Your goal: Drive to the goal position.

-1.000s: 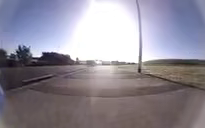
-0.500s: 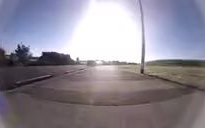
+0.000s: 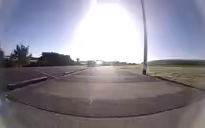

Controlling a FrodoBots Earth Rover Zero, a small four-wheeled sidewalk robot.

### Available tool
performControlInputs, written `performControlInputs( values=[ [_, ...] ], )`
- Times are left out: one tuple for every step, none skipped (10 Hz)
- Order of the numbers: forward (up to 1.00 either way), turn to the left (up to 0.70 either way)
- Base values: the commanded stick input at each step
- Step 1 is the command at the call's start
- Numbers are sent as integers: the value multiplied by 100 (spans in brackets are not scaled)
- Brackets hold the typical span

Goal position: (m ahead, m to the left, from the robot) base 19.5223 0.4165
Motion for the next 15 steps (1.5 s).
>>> performControlInputs(
  values=[
    [70, 0],
    [70, 0],
    [70, 0],
    [70, 0],
    [70, 0],
    [70, 0],
    [70, 0],
    [70, 0],
    [70, 0],
    [70, 0],
    [70, 0],
    [70, 0],
    [70, 0],
    [70, 0],
    [70, 0]
  ],
)
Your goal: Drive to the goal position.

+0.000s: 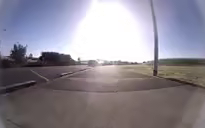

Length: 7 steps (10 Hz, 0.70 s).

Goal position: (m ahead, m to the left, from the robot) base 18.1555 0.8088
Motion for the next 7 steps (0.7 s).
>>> performControlInputs(
  values=[
    [70, 0],
    [70, 0],
    [70, -17],
    [70, -35],
    [70, -35],
    [70, -21],
    [70, 0]
  ],
)
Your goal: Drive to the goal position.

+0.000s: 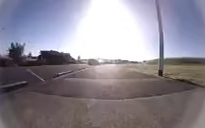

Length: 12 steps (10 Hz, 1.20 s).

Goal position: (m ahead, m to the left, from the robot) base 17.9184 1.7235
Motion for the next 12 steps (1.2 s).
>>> performControlInputs(
  values=[
    [70, 0],
    [70, 0],
    [70, 0],
    [70, 0],
    [70, 0],
    [70, 0],
    [70, 0],
    [70, 0],
    [70, 0],
    [70, 0],
    [70, 0],
    [70, -10]
  ],
)
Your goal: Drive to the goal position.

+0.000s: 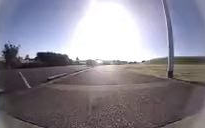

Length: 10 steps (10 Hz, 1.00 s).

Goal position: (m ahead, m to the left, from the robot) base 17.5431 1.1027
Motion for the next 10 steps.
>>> performControlInputs(
  values=[
    [70, -35],
    [70, -35],
    [70, -28],
    [70, -16],
    [70, -4],
    [70, 0],
    [70, 0],
    [70, 0],
    [70, 0],
    [70, 0]
  ],
)
